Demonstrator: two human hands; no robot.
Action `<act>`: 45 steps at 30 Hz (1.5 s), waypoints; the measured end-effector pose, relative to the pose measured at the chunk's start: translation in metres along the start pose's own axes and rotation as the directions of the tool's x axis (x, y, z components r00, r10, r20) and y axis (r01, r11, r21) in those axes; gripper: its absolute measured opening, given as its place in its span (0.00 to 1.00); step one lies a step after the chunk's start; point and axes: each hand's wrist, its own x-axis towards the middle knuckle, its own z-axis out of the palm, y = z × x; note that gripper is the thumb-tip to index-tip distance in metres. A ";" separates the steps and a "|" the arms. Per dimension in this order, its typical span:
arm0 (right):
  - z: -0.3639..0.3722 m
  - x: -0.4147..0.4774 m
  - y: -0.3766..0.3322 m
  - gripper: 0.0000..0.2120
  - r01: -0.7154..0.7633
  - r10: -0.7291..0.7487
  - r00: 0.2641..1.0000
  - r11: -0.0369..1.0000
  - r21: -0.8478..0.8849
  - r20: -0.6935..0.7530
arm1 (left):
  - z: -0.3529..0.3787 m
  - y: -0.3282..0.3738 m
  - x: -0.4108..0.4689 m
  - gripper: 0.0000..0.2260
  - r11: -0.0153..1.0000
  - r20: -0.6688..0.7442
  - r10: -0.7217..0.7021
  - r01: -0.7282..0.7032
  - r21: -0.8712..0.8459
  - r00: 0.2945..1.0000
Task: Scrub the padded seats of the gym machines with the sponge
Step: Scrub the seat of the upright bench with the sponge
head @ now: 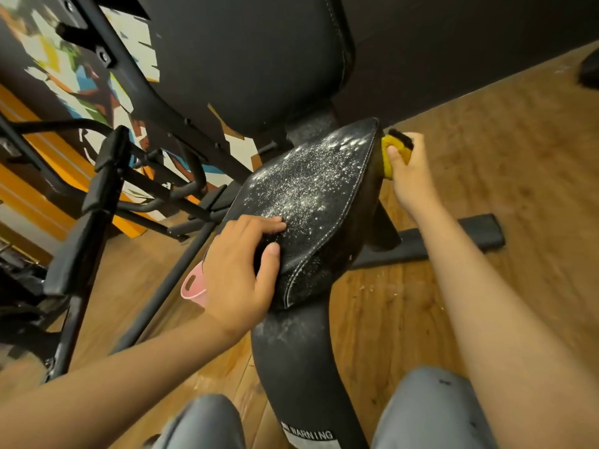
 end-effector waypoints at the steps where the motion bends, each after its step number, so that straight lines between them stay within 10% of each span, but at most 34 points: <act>1: 0.001 -0.016 -0.002 0.13 0.016 -0.016 1.000 1.000 -0.009 0.003 | 0.000 0.001 0.000 0.17 1.000 -0.012 -0.004 0.004 0.002 1.000; 14: 0.080 -0.230 -0.036 0.13 0.227 -0.292 0.942 0.919 -0.322 -0.168 | -0.003 -0.003 0.001 0.16 0.999 0.033 -0.035 0.034 0.021 0.999; 34: 0.114 -0.217 -0.044 0.13 0.066 -0.398 0.761 0.833 -0.550 -0.512 | 0.012 -0.061 -0.069 0.23 0.887 -0.134 -0.263 0.185 -0.422 0.956; 45: 0.132 -0.247 -0.027 0.14 0.181 -0.559 0.791 0.601 -0.778 -0.248 | 0.018 -0.062 -0.067 0.22 0.899 -0.173 -0.266 0.179 -0.399 0.948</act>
